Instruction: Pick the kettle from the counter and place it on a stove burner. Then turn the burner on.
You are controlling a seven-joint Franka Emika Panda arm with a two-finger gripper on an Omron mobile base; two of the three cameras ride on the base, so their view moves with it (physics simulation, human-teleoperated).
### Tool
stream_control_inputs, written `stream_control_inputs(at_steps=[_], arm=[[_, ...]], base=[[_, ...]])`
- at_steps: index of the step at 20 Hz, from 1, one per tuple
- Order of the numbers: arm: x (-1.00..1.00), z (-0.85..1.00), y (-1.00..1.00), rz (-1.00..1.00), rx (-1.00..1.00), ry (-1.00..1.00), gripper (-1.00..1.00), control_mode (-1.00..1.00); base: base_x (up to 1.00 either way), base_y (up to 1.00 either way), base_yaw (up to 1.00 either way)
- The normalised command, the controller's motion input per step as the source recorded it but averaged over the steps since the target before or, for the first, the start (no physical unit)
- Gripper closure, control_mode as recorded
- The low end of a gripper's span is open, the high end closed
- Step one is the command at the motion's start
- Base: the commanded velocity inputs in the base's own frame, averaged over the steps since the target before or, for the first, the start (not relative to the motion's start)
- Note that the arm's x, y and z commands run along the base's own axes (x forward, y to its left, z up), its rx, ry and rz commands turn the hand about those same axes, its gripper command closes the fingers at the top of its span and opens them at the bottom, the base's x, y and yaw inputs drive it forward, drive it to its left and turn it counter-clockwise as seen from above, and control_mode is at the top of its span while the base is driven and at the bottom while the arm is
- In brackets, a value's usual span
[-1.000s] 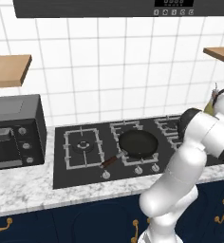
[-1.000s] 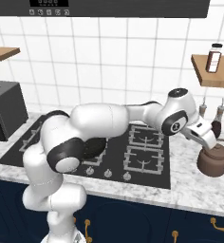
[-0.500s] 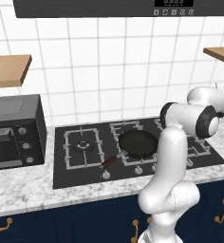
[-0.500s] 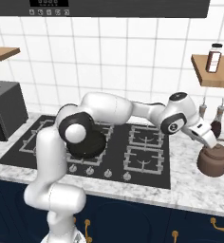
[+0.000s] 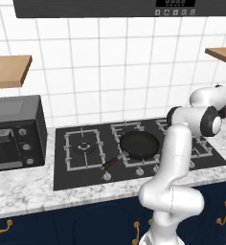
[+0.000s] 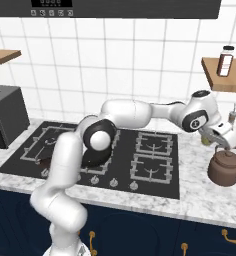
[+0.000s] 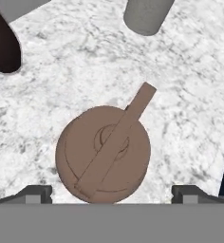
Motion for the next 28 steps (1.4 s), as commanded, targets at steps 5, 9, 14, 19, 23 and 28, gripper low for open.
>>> stream_control_inputs(at_steps=[5, 9, 14, 19, 23, 28], arm=[[0.33, -0.34, -0.02, -0.02, 0.0, 0.0, -1.0, -1.0], [0.31, -0.47, 0.0, 0.0, 0.0, 0.0, -1.0, -1.0], [0.13, -0.11, 0.0, 0.0, 0.0, 0.0, 1.0, -1.0], [0.0, 0.0, 0.0, 0.0, 0.0, -0.03, 1.0, -1.0], [0.0, 0.09, 0.12, -0.03, 0.0, -0.05, 1.0, -1.0], [-0.17, 0.31, 0.47, -0.11, 0.0, -0.09, 1.0, -1.0]], base=[[0.0, 0.0, 0.0], [0.0, 0.0, 0.0], [0.0, 0.0, 0.0], [0.0, 0.0, 0.0], [0.0, 0.0, 0.0], [0.0, 0.0, 0.0]])
